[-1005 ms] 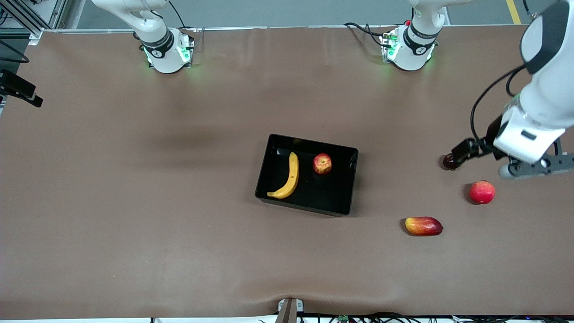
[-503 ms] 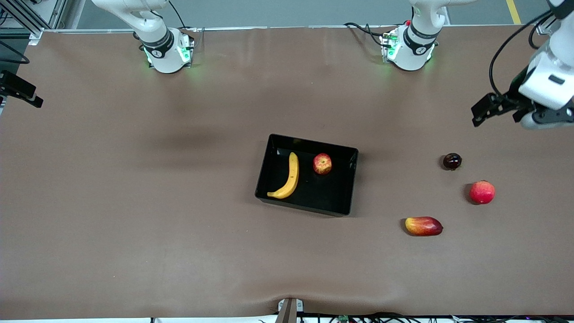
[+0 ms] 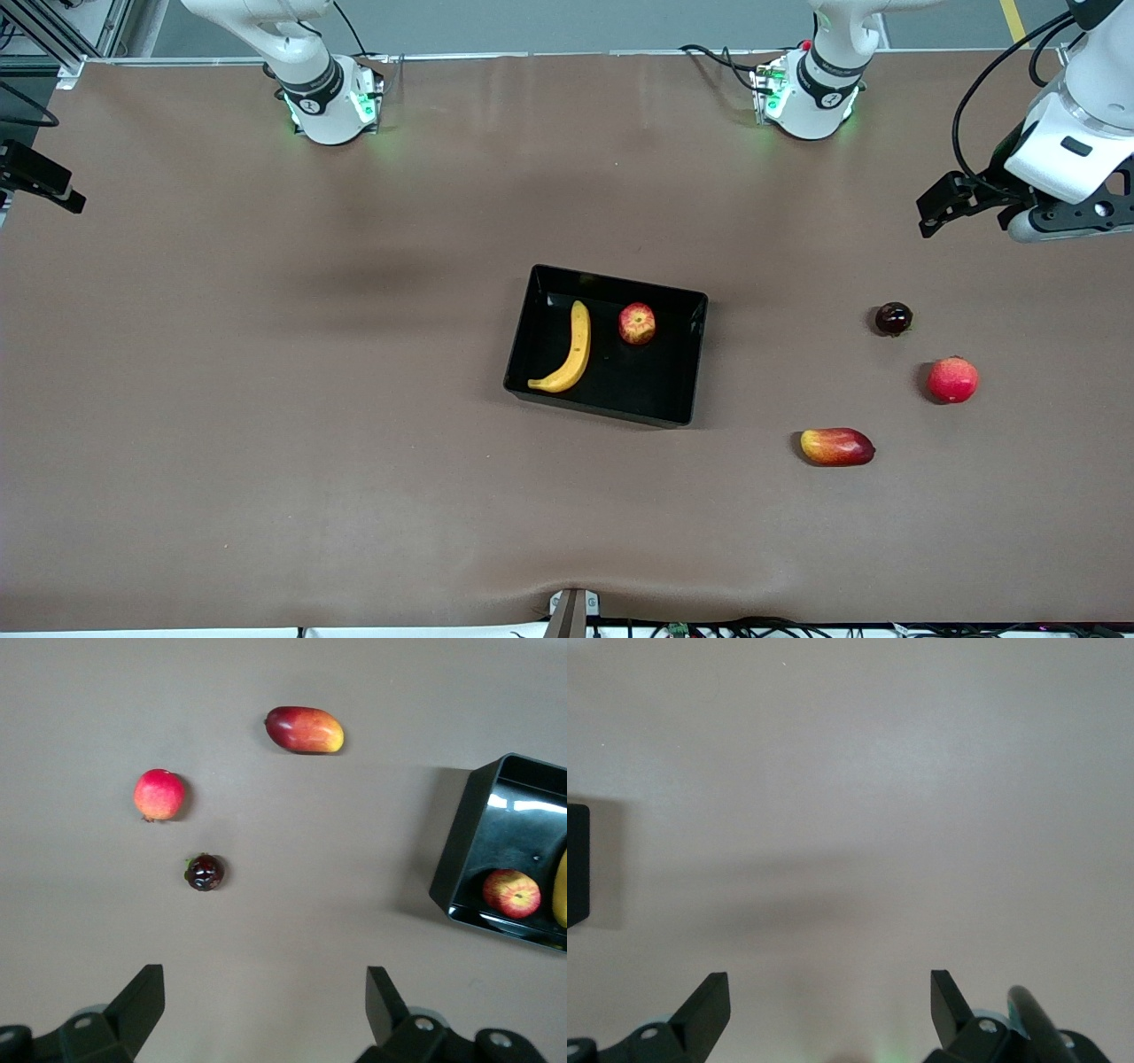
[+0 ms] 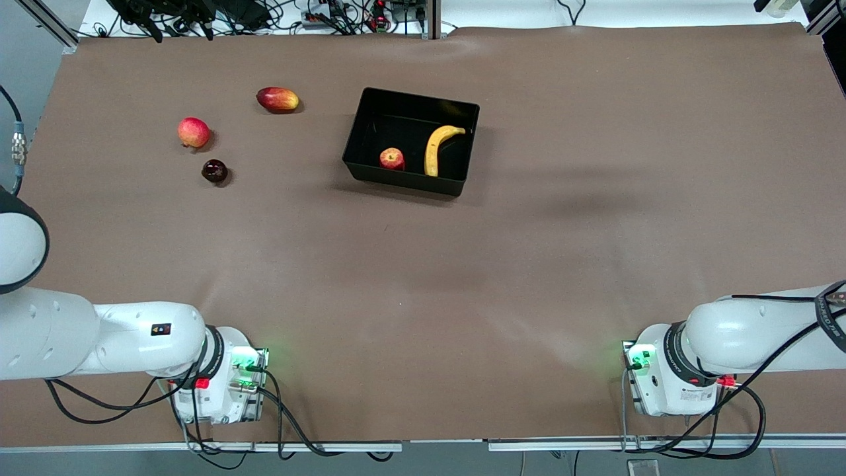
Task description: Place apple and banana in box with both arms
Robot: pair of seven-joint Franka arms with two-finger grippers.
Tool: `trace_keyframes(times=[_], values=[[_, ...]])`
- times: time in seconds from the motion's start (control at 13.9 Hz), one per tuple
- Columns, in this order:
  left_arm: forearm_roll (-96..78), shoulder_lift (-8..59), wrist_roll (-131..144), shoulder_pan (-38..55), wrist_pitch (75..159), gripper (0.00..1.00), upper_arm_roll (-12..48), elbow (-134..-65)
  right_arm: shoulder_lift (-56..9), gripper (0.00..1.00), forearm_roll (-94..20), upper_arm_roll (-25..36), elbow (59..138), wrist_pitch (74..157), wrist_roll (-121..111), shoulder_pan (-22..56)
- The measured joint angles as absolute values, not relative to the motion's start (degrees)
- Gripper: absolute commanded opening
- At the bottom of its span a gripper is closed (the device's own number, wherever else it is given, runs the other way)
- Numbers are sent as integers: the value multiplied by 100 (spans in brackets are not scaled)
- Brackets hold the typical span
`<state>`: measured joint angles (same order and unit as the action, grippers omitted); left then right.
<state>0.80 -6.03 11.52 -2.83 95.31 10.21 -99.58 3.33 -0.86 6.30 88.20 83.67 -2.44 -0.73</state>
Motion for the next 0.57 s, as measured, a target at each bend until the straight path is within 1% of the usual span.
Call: trace_keyframes(times=[0.29, 0.57], values=[[69, -601, 1152, -286, 9513, 100, 1008, -9904, 333, 100, -86, 630, 8820, 8367, -244, -73], [69, -495, 1152, -294, 9173, 100, 986, -9609, 333, 100, -86, 631, 8820, 8367, -244, -73]])
